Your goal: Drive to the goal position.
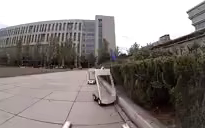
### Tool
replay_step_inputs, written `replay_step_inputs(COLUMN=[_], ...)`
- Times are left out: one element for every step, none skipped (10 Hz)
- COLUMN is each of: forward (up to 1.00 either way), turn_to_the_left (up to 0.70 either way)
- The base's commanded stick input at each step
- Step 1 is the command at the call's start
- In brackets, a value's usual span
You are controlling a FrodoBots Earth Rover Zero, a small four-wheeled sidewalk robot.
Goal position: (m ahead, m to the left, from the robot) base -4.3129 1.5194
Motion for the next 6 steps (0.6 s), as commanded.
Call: replay_step_inputs(forward=[0.06,0.06,0.06,0.06,0.06,0.06], turn_to_the_left=[0.0,0.0,0.0,0.0,0.0,0.0])
